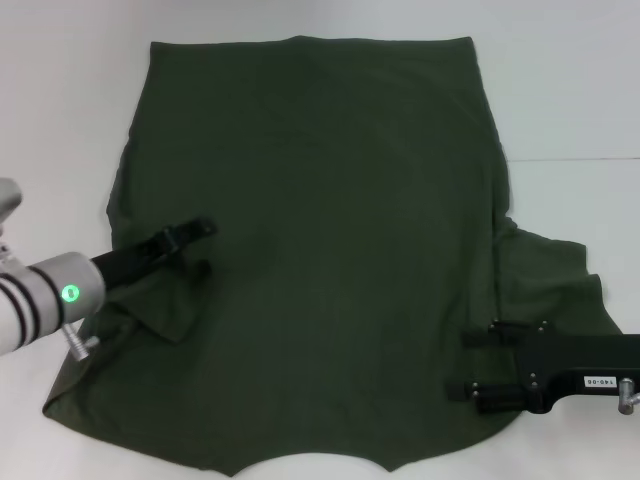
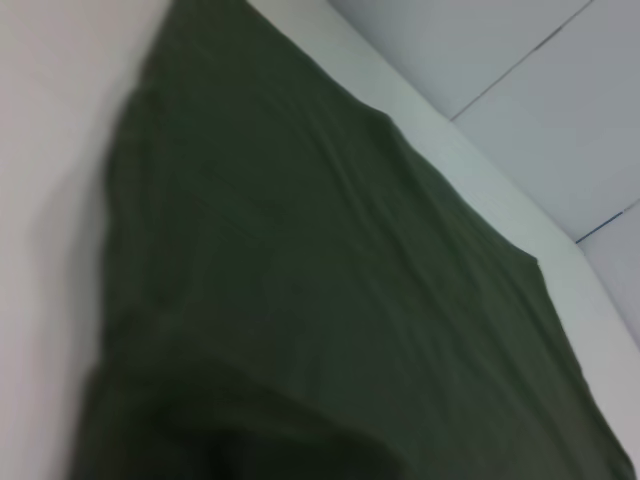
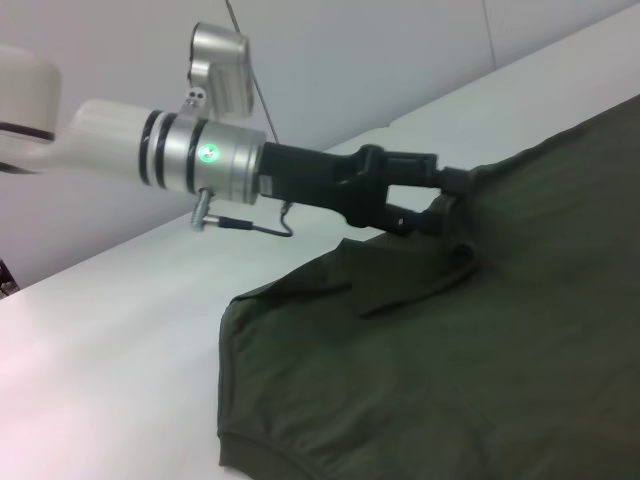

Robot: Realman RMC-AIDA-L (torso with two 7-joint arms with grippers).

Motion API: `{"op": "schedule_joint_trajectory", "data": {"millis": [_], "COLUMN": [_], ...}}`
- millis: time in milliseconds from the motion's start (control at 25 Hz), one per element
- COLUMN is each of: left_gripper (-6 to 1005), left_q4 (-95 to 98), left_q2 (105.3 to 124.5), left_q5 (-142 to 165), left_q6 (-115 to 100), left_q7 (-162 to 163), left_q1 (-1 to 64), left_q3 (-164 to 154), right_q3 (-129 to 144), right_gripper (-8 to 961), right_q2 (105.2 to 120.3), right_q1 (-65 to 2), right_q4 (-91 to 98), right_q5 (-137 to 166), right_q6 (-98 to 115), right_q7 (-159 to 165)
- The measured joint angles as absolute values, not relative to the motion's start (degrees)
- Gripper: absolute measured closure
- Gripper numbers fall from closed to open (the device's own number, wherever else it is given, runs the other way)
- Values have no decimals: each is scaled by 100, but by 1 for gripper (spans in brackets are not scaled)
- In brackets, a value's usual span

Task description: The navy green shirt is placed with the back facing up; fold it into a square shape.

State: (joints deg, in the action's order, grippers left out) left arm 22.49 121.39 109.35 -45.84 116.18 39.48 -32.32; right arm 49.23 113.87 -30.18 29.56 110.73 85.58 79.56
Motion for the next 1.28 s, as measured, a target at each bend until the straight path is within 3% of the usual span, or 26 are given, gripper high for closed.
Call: {"op": "schedule_joint_trajectory", "data": {"millis": [440, 760, 920, 1280], "left_gripper": [91, 91, 91, 91], "left_q4": [2184, 2595, 3194, 3302], "left_q2": [12377, 12032, 12032, 12033], "left_q5": [9462, 9542, 10132, 11374], "left_q6": [-4258, -5472, -6004, -6262], "left_q7": [10597, 10373, 10388, 10314], "left_q1": [4609, 3577, 3058, 2896], "left_q3": [-3213, -3299, -3200, -2881], "right_q3": [4904, 4905, 4927, 4939], "right_gripper": [26, 25, 26, 26], "right_q2": [11388, 11392, 11397, 11397], "right_q1": [-2961, -2967, -2997, -3021], "right_q4": [2953, 2953, 2953, 2953], "right_q5": [11075, 11073, 11073, 11074], "right_q6": [8545, 8521, 8520, 8526], "right_q7": [7931, 7945, 7956, 7947]}}
